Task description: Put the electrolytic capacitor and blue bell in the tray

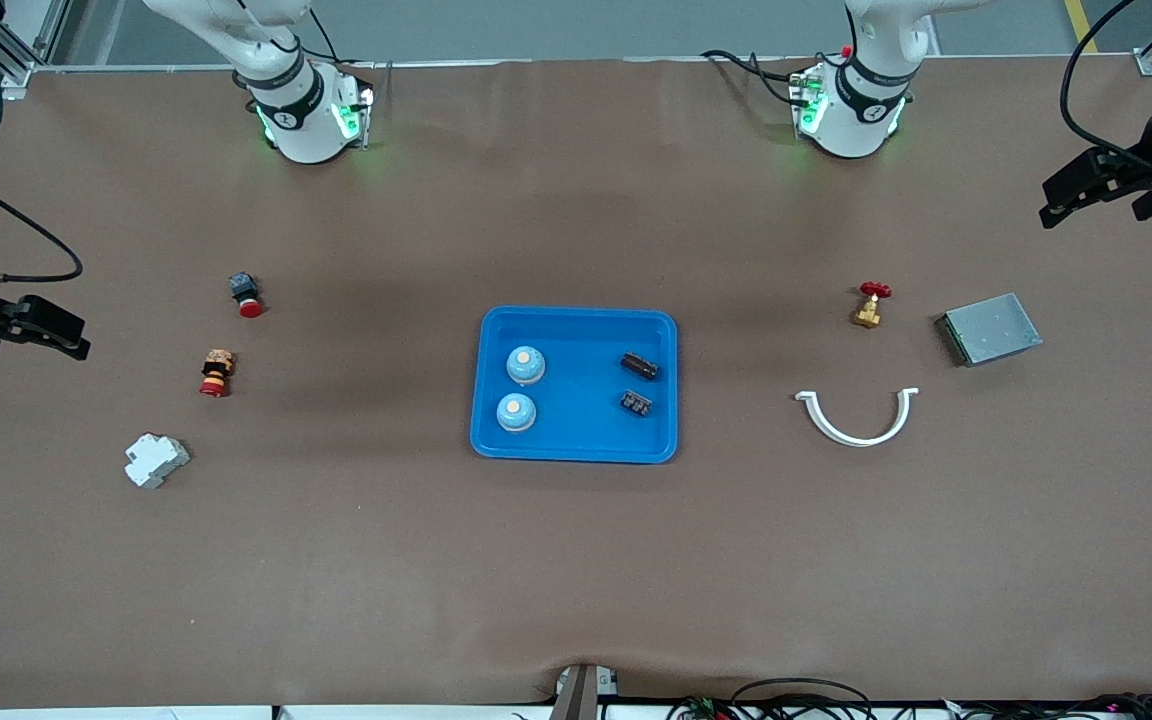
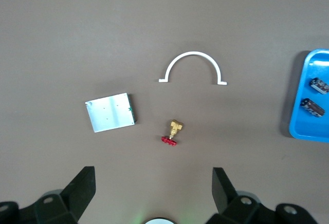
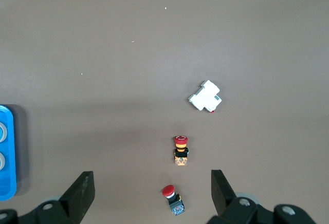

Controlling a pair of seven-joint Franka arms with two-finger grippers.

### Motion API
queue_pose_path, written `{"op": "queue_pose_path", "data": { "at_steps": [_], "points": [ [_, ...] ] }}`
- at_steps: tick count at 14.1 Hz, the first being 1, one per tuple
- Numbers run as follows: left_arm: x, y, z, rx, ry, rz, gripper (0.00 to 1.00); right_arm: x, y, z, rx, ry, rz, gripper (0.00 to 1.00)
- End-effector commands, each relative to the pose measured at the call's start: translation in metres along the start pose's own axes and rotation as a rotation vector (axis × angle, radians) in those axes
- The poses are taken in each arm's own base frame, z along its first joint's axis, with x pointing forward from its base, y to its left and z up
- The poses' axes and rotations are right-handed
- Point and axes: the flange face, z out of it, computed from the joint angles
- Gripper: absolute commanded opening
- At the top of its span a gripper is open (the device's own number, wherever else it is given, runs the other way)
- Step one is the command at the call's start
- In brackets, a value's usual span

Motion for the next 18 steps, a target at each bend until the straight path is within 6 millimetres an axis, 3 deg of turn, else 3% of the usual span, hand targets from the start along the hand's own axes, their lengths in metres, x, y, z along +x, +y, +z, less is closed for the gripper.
{"op": "queue_pose_path", "data": {
  "at_steps": [1, 18],
  "points": [
    [-0.001, -0.004, -0.003, 0.047, 0.004, 0.014, 1.0, -0.02, -0.001, -0.015, 0.015, 0.014, -0.004, 1.0],
    [-0.003, -0.011, -0.015, -0.025, 0.018, -0.004, 1.0, -0.02, -0.001, -0.018, 0.007, -0.002, 0.002, 1.0]
  ]
}}
